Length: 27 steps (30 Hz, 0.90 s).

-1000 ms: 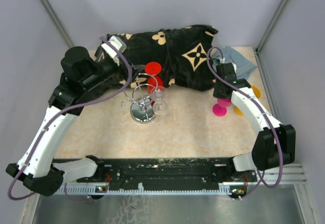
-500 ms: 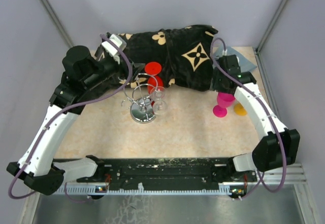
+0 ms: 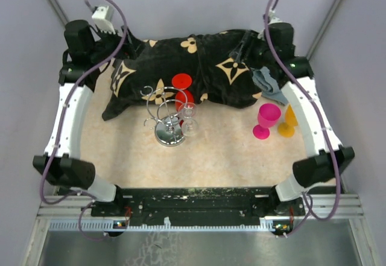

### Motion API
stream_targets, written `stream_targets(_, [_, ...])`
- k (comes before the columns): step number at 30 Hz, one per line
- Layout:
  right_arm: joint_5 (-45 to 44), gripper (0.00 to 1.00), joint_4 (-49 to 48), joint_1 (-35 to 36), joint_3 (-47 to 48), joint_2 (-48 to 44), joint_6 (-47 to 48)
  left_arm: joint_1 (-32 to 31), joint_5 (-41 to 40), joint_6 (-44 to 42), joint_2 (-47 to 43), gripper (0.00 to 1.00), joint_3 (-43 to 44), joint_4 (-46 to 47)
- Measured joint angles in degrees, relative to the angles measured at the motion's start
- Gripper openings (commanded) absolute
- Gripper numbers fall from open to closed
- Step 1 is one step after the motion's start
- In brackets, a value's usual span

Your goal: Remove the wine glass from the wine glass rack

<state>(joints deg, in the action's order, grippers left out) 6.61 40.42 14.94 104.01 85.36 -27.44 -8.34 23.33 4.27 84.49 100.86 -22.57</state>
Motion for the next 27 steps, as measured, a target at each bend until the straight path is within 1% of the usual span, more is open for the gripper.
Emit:
stream_targets(3, [7.1,0.51,-2.6,1.3,0.0,6.6,-3.3,6.6,8.2,7.8,6.3,0.87,1.4,-0.4])
stream_targets(6, [14.4,0.5,-5.3,2.4,-0.1,12.7,-6.8,10.0,14.3,13.8,10.8,0.87,1.4,-1.2])
stream_targets(10, [23.8,0.49,-10.0,3.0,-0.6,17.6,-12.4,11.0,20.9,20.3,12.2,0.88,-0.9,-0.5])
stream_targets(15, [31.6,0.45,-15.8,3.3,-1.7,18.8,-17.5,11.6,29.2,29.3,11.3,0.85,-6.8,7.0])
stream_targets(19, [36.3,0.42,-22.1,3.5,-4.9,18.9,-21.2,12.9,33.0,35.1,11.2,0.85,-10.8,11.2])
stream_targets(27, [39.3,0.42,-23.6,5.7,-6.8,21.4,-22.3,13.7,34.9,38.4,10.1,0.85,-13.0,13.3])
